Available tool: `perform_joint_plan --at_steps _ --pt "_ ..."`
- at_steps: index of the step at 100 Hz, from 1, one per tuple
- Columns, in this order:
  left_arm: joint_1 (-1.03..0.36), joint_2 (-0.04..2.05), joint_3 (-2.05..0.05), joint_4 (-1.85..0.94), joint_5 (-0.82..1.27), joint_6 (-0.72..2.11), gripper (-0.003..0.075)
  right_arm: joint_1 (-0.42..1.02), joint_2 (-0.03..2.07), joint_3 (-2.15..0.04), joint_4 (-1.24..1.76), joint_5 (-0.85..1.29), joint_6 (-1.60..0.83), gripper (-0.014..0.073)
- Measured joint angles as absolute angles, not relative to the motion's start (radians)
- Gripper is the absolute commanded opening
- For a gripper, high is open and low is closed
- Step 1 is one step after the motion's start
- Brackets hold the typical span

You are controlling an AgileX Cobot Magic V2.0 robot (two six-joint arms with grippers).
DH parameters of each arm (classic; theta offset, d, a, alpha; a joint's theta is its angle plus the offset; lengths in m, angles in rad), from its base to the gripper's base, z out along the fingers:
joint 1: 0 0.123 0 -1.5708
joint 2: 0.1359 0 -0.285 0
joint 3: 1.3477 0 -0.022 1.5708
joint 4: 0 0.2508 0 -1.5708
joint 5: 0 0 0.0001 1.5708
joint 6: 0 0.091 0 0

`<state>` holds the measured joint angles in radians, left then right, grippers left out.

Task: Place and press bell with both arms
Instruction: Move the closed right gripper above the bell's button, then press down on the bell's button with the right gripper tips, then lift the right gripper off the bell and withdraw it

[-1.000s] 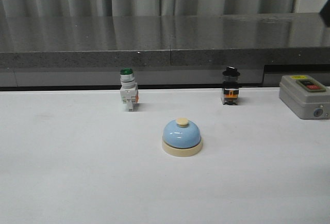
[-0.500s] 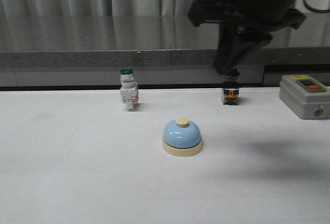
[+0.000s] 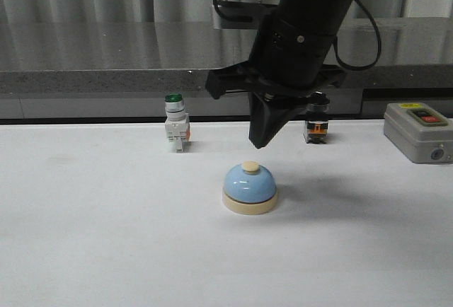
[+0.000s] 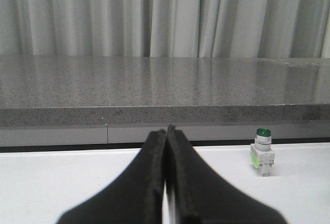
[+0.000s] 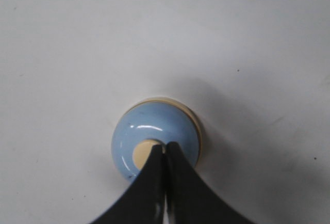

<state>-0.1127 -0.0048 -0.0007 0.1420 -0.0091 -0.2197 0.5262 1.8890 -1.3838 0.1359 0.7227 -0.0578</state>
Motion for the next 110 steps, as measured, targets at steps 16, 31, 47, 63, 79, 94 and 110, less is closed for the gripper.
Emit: perform_joint_plan --at_steps 16,31,47,63,79,94,110 --pt "-0.113 -0.005 -0.001 0.142 -0.009 -0.220 -0.0020 0.526 1.901 -1.394 0.136 0.723 -0.059 -0.0060" --pt "-0.113 -0.005 -0.001 0.142 -0.009 -0.220 -0.0020 0.526 1.903 -1.394 0.136 0.723 -0.059 -0.0060" --pt "-0.113 -0.005 -0.001 0.142 -0.009 -0.220 -0.0020 0.526 1.929 -1.394 0.140 0.728 -0.059 -0.0060" --pt "-0.113 -0.005 -0.001 0.142 -0.009 -0.220 -0.0020 0.526 1.954 -1.401 0.148 0.745 -0.059 -0.0060" --pt "-0.113 -0.005 -0.001 0.142 -0.009 -0.220 -0.0020 0.526 1.956 -1.407 0.148 0.752 -0.059 -0.0060" --pt "-0.113 -0.005 -0.001 0.142 -0.009 -0.220 -0.0020 0.526 1.956 -1.430 0.145 0.772 -0.060 -0.0060" --pt "-0.113 -0.005 -0.001 0.142 -0.009 -0.220 -0.0020 0.526 1.917 -1.477 0.102 0.794 -0.060 -0.0060"
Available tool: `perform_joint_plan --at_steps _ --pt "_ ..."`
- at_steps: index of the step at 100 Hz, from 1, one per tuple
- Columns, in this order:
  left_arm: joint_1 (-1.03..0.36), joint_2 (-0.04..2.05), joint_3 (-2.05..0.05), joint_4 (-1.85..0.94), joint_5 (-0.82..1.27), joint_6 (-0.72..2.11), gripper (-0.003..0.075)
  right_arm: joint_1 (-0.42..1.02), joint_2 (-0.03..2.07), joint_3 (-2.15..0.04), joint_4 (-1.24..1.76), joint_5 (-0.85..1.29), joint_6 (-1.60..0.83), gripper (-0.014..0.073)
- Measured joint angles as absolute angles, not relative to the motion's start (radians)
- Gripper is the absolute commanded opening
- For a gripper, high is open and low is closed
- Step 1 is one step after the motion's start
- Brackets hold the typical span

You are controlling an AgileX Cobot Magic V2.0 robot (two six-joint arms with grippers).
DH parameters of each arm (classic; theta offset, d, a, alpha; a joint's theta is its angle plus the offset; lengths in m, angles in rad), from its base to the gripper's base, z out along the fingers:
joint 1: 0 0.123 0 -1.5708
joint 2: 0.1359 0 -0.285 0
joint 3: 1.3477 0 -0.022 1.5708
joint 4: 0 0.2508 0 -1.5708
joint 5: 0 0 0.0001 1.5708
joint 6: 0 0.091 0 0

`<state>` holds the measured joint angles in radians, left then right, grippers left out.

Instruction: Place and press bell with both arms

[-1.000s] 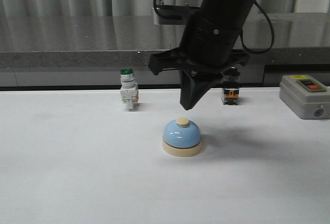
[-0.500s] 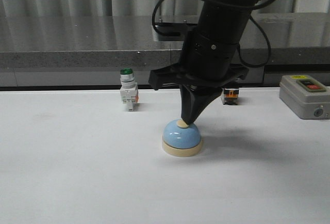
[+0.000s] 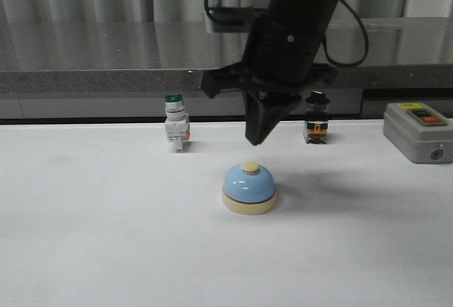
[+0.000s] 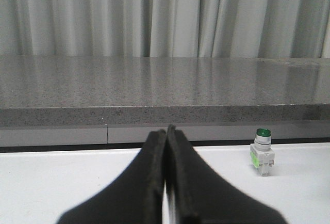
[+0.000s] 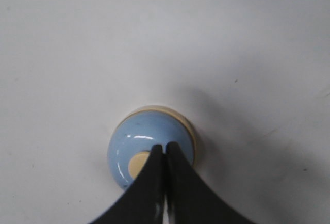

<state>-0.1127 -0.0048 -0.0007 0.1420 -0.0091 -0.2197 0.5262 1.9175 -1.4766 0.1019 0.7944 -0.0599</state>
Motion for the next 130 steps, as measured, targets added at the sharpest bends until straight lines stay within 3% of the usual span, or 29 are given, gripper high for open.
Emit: perform_joint_plan --at_steps 49,86,130 --pt "-0.113 -0.005 -0.001 0.142 -0.009 -0.220 -0.0020 0.413 1.580 -1.413 0.064 0.815 -0.062 -0.0060" --pt "-0.113 -0.005 -0.001 0.142 -0.009 -0.220 -0.0020 0.224 1.144 -1.069 0.062 0.688 -0.062 -0.0060" --pt "-0.113 -0.005 -0.001 0.142 -0.009 -0.220 -0.0020 0.201 0.565 -0.662 0.062 0.502 -0.062 -0.0060"
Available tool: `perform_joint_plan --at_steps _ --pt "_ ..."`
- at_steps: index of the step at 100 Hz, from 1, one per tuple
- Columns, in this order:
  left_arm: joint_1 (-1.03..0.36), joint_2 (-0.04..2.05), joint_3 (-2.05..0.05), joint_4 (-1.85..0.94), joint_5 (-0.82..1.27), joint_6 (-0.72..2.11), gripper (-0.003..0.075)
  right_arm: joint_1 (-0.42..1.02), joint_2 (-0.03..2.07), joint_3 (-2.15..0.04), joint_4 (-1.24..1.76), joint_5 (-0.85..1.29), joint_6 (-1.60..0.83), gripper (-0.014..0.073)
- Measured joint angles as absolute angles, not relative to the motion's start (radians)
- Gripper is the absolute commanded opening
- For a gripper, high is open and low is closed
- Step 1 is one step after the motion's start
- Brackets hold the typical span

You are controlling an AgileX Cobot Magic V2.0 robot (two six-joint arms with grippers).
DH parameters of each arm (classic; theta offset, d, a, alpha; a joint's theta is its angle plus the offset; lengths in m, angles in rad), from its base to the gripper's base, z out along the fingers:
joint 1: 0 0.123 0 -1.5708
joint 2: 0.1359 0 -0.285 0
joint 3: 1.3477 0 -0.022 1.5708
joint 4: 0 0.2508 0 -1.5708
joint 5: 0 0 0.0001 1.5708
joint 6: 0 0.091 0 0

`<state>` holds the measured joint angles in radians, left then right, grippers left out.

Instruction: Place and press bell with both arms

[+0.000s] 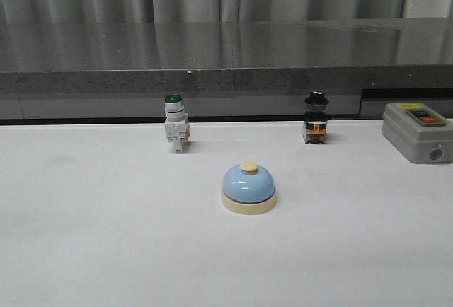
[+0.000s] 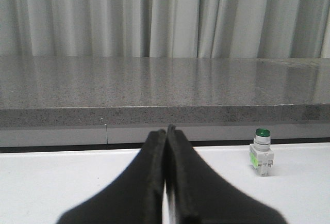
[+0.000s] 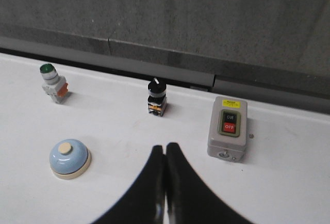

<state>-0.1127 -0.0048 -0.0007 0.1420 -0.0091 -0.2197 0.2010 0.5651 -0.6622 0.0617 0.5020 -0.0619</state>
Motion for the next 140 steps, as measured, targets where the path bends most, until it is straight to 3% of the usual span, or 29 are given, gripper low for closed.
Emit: perform_joint_plan --at_steps 31,105,140 --pt "-0.113 -0.005 -0.001 0.142 -0.009 -0.220 -0.0020 0.201 0.320 -0.581 0.062 0.500 -0.062 -0.0060" --pt "-0.113 -0.005 -0.001 0.142 -0.009 -0.220 -0.0020 0.201 0.310 -0.569 0.062 0.493 -0.062 -0.0060" --pt "-0.113 -0.005 -0.001 0.142 -0.009 -0.220 -0.0020 0.154 0.178 -0.361 0.020 0.377 -0.053 -0.0060"
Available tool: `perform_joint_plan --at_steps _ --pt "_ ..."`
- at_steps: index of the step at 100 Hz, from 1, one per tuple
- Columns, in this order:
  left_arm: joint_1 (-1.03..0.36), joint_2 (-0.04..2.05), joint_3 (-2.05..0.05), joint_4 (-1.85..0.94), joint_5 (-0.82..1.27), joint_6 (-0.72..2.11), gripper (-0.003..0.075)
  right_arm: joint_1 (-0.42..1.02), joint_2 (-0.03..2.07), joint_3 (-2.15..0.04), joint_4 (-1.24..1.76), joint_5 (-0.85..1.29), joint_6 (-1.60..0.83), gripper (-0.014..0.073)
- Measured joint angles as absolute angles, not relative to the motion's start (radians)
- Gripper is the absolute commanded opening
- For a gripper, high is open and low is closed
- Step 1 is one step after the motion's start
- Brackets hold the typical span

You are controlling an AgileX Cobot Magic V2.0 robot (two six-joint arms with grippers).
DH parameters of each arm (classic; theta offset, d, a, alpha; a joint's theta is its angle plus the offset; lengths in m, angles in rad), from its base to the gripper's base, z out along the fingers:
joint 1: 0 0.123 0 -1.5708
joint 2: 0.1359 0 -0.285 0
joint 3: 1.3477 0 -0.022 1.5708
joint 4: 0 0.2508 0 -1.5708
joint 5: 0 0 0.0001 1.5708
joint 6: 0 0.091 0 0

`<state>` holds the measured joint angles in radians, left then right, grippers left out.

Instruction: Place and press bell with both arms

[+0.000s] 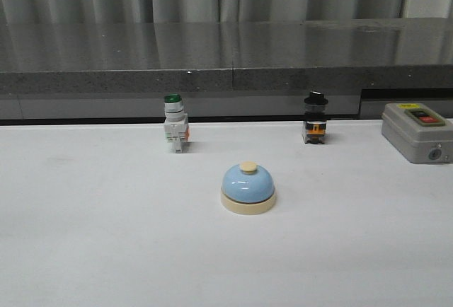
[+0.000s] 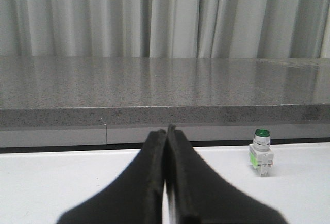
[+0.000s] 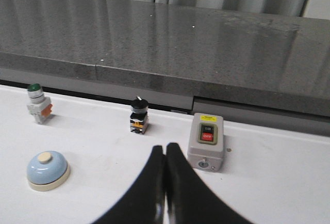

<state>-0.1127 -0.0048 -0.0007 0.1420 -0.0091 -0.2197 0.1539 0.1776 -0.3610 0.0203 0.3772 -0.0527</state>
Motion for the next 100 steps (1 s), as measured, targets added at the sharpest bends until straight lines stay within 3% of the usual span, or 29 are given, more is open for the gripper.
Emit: perform_joint_plan --at_steps 26,50,100 --pt "-0.113 -0.005 -0.001 0.142 -0.009 -0.220 -0.0020 0.071 0.007 -0.141 -0.008 0.271 0.018 -0.0060" --pt "-0.113 -0.005 -0.001 0.142 -0.011 -0.220 -0.0020 0.069 -0.011 -0.009 -0.012 0.160 0.022 -0.0060" --pt "-0.113 -0.005 -0.001 0.142 -0.011 -0.220 -0.0020 0.069 -0.011 0.025 -0.012 0.092 0.024 -0.0060"
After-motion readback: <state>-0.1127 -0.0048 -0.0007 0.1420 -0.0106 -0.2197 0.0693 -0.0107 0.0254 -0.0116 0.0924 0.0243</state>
